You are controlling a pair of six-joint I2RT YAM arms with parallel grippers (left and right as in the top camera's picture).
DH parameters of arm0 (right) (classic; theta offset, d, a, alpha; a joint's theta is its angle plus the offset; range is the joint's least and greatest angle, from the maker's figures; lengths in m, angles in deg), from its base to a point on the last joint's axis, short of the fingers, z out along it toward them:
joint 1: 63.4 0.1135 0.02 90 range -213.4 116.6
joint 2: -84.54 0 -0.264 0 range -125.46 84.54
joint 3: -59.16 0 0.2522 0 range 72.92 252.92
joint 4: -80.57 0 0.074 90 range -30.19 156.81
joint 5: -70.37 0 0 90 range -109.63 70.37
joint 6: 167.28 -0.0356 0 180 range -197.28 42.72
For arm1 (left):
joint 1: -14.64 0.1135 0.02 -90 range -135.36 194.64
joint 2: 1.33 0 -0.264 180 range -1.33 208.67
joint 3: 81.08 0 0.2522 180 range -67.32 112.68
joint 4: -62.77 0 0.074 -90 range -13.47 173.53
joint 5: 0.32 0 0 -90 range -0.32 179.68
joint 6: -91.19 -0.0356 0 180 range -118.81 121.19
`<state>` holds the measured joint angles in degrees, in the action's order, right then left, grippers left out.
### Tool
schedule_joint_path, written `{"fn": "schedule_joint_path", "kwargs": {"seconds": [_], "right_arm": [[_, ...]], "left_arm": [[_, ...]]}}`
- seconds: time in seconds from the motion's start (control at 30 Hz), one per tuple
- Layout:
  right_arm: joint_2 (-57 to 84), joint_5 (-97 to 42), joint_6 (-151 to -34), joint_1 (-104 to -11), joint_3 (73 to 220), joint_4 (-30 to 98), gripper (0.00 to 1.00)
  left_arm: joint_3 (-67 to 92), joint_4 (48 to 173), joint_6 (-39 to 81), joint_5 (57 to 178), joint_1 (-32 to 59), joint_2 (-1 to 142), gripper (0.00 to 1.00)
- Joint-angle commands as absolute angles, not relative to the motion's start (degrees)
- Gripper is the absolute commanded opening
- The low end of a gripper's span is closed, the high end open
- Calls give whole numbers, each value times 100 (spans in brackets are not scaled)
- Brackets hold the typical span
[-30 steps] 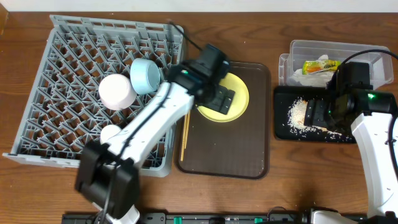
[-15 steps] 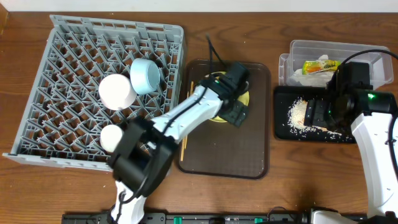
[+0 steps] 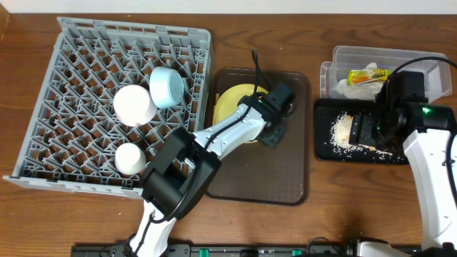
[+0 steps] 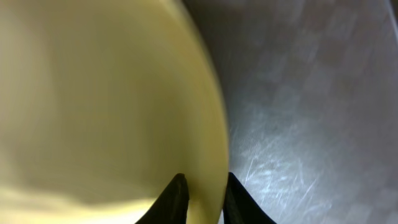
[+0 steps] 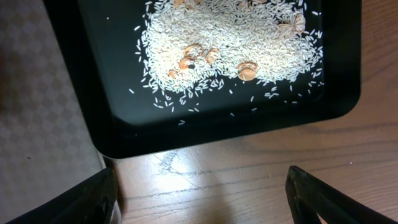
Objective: Sort waste into correct bins and load items into the dishwasher
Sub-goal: 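Reach the left gripper to the yellow plate edge and grasp it, then lift the yellow plate and carry it to the back of the rack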
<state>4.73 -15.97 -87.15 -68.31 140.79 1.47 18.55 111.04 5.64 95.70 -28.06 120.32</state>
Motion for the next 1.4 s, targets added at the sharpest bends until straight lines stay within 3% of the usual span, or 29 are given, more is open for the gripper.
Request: {"fn": "schedule_joint_path", "kwargs": {"seconds": [0.0,0.23,0.6,0.73,0.8,1.2,1.37], "right_arm": [[516,-1560,-8778,-6897,14191,142,85],[516,-1560,-8778,-6897,14191,138,85],[516,-1562,-8778,-6897,14191,140,85],[516,-1562,-8778,-6897,14191,140,85],[516,-1562,-8778,-6897,14191,140,85],[516,-1562,-8778,-6897,14191,120,85],[516,-1560,-8776,-6897,14191,123,84]], "left_arm": [[1798,10999,612,9566,-2948,12292,29],[1798,10741,612,8420,-3186,12301,33],[1455,10701,612,8169,-3184,12311,33],[1269,10736,610,7944,-3184,12311,18],[1269,10793,610,7832,-3184,12311,6],[1739,11270,522,7723,-3184,11606,6],[1739,11250,223,8344,-3157,10851,6]]}}
